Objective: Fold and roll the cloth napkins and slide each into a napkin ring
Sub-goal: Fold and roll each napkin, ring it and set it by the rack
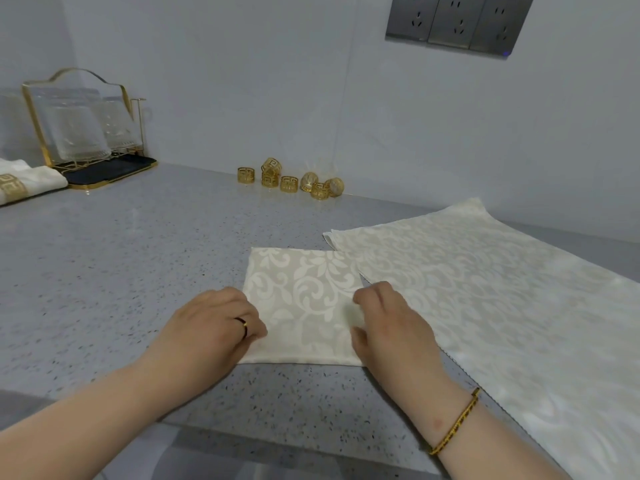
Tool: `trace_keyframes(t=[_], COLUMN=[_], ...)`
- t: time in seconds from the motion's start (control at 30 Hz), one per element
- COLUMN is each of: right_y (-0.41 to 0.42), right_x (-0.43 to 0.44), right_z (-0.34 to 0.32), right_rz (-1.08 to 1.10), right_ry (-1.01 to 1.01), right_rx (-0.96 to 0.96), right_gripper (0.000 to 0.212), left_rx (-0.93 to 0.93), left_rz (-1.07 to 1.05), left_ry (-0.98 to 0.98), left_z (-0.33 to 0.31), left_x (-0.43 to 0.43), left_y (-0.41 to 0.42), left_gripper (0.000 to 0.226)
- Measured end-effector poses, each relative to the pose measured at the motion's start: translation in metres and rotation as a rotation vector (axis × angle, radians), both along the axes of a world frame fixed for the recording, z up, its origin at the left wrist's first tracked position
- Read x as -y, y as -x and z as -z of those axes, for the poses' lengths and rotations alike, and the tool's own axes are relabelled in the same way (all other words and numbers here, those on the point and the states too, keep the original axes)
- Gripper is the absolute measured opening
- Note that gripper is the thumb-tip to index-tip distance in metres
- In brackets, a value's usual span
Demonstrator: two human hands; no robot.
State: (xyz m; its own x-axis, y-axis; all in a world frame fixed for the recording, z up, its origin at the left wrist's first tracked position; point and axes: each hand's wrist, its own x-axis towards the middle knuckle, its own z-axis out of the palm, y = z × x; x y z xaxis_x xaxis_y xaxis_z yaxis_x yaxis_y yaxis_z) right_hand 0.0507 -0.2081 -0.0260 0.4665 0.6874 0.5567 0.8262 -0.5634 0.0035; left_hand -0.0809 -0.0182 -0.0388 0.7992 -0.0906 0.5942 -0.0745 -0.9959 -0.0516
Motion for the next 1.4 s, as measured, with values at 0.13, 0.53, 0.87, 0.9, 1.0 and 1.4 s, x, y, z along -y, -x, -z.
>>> trace_keyframes(t=[0.13, 0.53, 0.87, 0.9, 1.0, 1.4], right_y=[-0.002, -0.015, -0.049, -0.050, -0.054, -0.053], right_x=[0.000, 0.039, 0.004, 0.001, -0.004, -0.008], right_z=[0.003, -0.012, -0.030, -0.027, -0.015, -0.001], right_rz=[-0.279, -0.330, -0.280, -0.274, -0.246, -0.225], right_ry=[0.171, 0.178, -0.067, -0.120, -0.240, -0.217], right_rx=[0.134, -0.515, -0.977, -1.018, -1.027, -0.777], right_gripper=[0.034, 0.032, 0.019, 0.017, 0.015, 0.028], left_rx=[-0.041, -0.208, -0.475, -0.472, -0.385, -0.291], left_rz=[0.041, 0.043, -0.068, -0.074, -0.098, -0.197], left_ry=[0.049, 0.260, 0.939, 0.965, 1.039, 0.880], left_z=[0.002, -0.006, -0.040, -0.039, -0.028, -0.012], left_x=[-0.003, -0.015, -0.032, -0.034, -0.039, -0.034], left_y=[0.006, 0.018, -0.020, -0.025, -0.037, -0.043], left_gripper=[0.054, 0.033, 0.025, 0.024, 0.016, 0.008])
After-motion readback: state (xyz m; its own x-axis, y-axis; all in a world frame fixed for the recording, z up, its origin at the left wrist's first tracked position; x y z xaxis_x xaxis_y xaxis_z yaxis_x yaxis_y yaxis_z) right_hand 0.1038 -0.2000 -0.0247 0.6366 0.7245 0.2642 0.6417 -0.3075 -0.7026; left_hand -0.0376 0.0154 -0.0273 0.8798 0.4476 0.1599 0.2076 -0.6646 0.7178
